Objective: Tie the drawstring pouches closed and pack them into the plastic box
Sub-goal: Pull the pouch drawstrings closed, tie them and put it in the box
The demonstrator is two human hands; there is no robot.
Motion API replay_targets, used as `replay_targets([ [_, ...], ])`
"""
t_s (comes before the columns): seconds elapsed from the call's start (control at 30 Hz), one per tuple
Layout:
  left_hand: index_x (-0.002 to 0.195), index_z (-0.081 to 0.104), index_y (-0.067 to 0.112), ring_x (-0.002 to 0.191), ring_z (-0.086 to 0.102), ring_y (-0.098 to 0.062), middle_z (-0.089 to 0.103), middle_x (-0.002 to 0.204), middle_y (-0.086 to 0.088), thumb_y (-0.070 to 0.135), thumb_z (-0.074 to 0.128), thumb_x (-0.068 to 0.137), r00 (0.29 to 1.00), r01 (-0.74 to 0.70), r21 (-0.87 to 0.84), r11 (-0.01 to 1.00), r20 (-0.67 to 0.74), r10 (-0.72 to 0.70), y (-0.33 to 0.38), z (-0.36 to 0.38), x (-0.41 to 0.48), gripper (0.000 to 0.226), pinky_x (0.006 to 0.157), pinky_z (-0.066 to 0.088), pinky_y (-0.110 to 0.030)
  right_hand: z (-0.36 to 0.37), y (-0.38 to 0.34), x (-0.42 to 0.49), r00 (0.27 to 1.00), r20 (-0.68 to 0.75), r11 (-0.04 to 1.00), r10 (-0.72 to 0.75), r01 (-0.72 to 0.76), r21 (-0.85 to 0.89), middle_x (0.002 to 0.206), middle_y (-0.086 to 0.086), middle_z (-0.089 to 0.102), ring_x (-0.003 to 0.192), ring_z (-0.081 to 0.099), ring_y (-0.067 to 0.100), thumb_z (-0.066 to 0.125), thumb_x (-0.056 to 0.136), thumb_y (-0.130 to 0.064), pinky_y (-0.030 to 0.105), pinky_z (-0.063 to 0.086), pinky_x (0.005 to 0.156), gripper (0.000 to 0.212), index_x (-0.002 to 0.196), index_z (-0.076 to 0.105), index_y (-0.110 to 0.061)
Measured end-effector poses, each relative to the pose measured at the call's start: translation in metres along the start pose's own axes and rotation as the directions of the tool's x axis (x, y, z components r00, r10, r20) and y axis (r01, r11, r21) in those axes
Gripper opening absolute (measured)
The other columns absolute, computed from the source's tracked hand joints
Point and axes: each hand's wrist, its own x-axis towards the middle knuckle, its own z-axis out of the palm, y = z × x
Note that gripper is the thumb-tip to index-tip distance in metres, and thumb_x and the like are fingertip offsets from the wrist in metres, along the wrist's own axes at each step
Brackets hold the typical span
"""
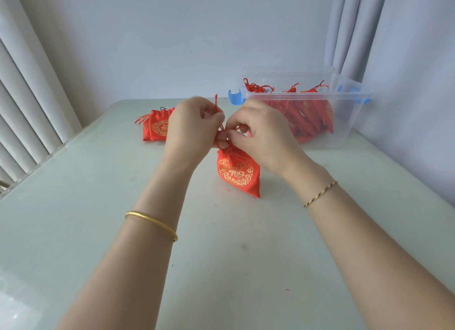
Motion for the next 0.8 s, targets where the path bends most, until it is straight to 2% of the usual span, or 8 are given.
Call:
replay_targets([
  [0.07,0.097,0.059,0.012,0.070,0.066,-0.019,0.058,0.096,-0.005,0.004,0.053,0.086,0.983,-0.151,0.182,0.972,-0.079,0.167,0.001,-0.004,0.001,0.015,0.068,0.058,-0.034,-0.004,0.002,0.001,0.992,0.021,0.986,0.127,-0.129,0.107,0.068,-0.013,0.048,0.061,0.046,0.004,0.064,0.080,-0.007,0.012,0.034,0.061,0.007,0.079,0.070,-0.006],
  [0.13,0.104,0.057,0.015,0.081,0.060,-0.010,0.053,0.109,-0.002,0.004,0.053,0.085,0.948,-0.261,0.270,0.927,-0.113,0.299,0.006,-0.011,0.000,0.022,0.067,0.049,-0.010,-0.008,0.007,0.000,0.950,0.057,0.899,0.308,-0.310,0.310,0.056,-0.015,0.053,0.052,0.046,0.000,0.065,0.080,-0.008,0.015,0.035,0.055,0.008,0.075,0.070,-0.008],
  [0.17,0.101,0.057,0.017,0.085,0.058,-0.007,0.053,0.111,-0.001,0.004,0.053,0.085,0.941,-0.290,0.272,0.918,-0.095,0.326,0.008,-0.014,0.000,0.021,0.068,0.045,-0.006,-0.010,0.010,0.000,0.912,0.082,0.811,0.402,-0.396,0.430,0.049,-0.015,0.052,0.046,0.043,0.000,0.065,0.080,-0.007,0.016,0.034,0.051,0.010,0.071,0.069,-0.010],
  [0.2,0.096,0.058,0.019,0.090,0.059,-0.006,0.054,0.111,0.001,0.007,0.056,0.084,0.940,-0.316,0.261,0.912,-0.047,0.339,0.010,-0.016,0.001,0.017,0.070,0.044,-0.006,-0.010,0.014,0.000,0.869,0.116,0.706,0.481,-0.462,0.537,0.044,-0.014,0.049,0.042,0.038,0.002,0.066,0.080,-0.006,0.018,0.031,0.047,0.012,0.068,0.067,-0.010],
  [0.27,0.085,0.064,0.025,0.102,0.056,-0.008,0.052,0.108,0.006,0.015,0.064,0.081,0.933,-0.359,0.256,0.897,0.110,0.342,0.013,-0.016,-0.002,0.011,0.082,0.046,-0.017,-0.010,0.019,0.000,0.796,0.194,0.511,0.573,-0.533,0.674,0.041,-0.011,0.043,0.041,0.032,0.006,0.066,0.080,-0.003,0.019,0.025,0.043,0.016,0.065,0.063,-0.008],
  [0.37,0.079,0.069,0.030,0.114,0.046,-0.014,0.047,0.108,0.006,0.023,0.071,0.078,0.903,-0.424,0.337,0.840,0.229,0.364,0.010,-0.009,-0.006,0.008,0.094,0.039,-0.027,-0.009,0.019,0.000,0.752,0.268,0.368,0.601,-0.559,0.743,0.042,-0.006,0.041,0.039,0.031,0.006,0.067,0.080,-0.003,0.018,0.024,0.039,0.015,0.066,0.061,-0.005],
  [0.6,0.088,0.070,0.024,0.113,0.042,-0.016,0.043,0.107,0.008,0.027,0.071,0.078,0.914,-0.404,0.482,0.777,0.181,0.363,0.005,0.000,-0.005,0.011,0.084,0.029,-0.021,-0.011,0.016,0.001,0.752,0.314,0.280,0.580,-0.545,0.790,0.044,-0.003,0.042,0.040,0.033,0.006,0.063,0.082,-0.001,0.018,0.025,0.040,0.017,0.066,0.058,-0.003],
  [0.8,0.085,0.065,0.016,0.108,0.046,-0.019,0.046,0.101,0.007,0.020,0.065,0.084,0.915,-0.399,0.474,0.785,0.148,0.375,0.000,0.003,-0.002,0.004,0.083,0.034,-0.025,-0.011,0.016,0.000,0.788,0.290,0.398,0.542,-0.545,0.738,0.046,-0.006,0.044,0.043,0.035,0.006,0.065,0.083,-0.006,0.017,0.030,0.042,0.014,0.069,0.064,-0.007],
])
